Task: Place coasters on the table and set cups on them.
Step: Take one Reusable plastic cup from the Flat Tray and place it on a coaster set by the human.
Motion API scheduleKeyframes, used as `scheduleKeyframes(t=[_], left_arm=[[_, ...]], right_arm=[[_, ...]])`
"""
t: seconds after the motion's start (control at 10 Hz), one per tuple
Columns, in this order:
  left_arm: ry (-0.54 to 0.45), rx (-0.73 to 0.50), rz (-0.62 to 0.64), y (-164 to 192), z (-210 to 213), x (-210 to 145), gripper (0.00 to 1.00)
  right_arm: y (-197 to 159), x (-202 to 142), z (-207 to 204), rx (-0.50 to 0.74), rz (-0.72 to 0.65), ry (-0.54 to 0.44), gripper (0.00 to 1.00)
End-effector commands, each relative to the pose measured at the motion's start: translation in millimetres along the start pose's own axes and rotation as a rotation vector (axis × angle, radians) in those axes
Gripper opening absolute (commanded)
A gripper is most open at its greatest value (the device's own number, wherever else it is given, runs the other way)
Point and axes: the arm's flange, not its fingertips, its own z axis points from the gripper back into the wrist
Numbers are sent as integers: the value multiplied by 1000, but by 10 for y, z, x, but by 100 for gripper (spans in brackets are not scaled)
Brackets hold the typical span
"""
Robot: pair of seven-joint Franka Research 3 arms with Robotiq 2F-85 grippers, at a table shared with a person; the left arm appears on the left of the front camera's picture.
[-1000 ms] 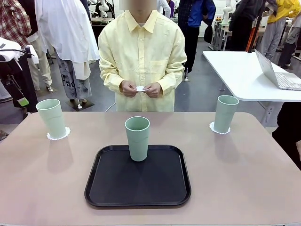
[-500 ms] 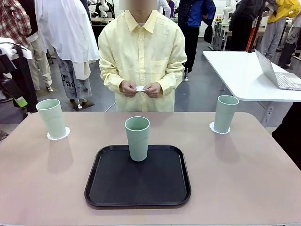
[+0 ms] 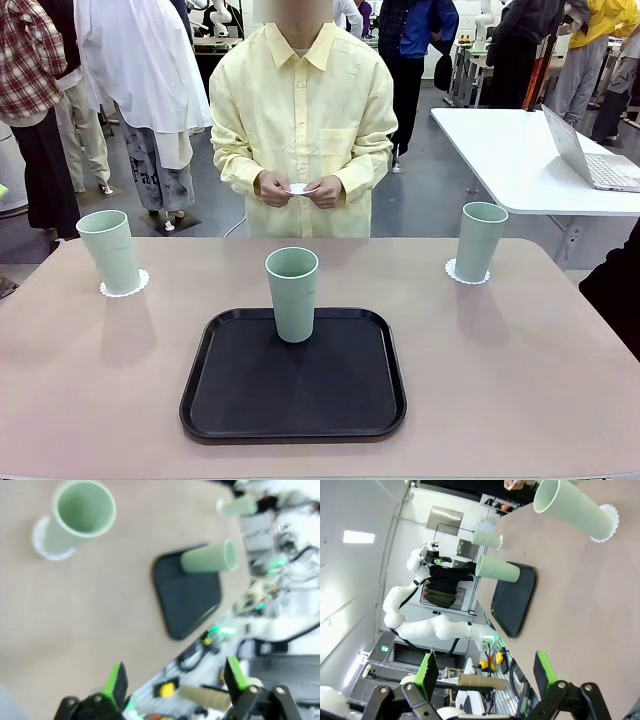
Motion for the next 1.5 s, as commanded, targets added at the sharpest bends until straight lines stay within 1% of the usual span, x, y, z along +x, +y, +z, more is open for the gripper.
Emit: scheduleKeyframes(t=[0.0, 0.2, 0.3, 0.5, 0.7, 0.9, 1.1, 1.2, 1.4], left_arm=[[-128, -180, 29, 323, 151, -98, 100], [-151, -229, 17, 566, 302, -266, 100], [-137, -246, 10, 688, 339, -323, 100], [-79, -279, 31, 967, 325, -343, 100], [-73, -338, 41, 1134, 295, -351, 100], [-82, -365, 47, 1218, 299, -380, 100], [-99, -368, 22, 1163, 248, -420, 100], [-68, -349, 69, 1238, 226, -424, 100], [-68, -349, 69, 1238, 226, -424, 100]], right_arm=[[4, -1, 2, -1, -3, -1, 100], [4, -1, 2, -1, -3, -1, 100], [4, -1, 2, -1, -3, -1, 100], [4, -1, 2, -1, -3, -1, 100], [4, -1, 2, -1, -3, -1, 100], [4, -1, 2, -1, -3, -1, 100], [4, -1, 2, -1, -3, -1, 100], [4, -1, 2, -1, -3, -1, 100], [4, -1, 2, -1, -3, -1, 100]])
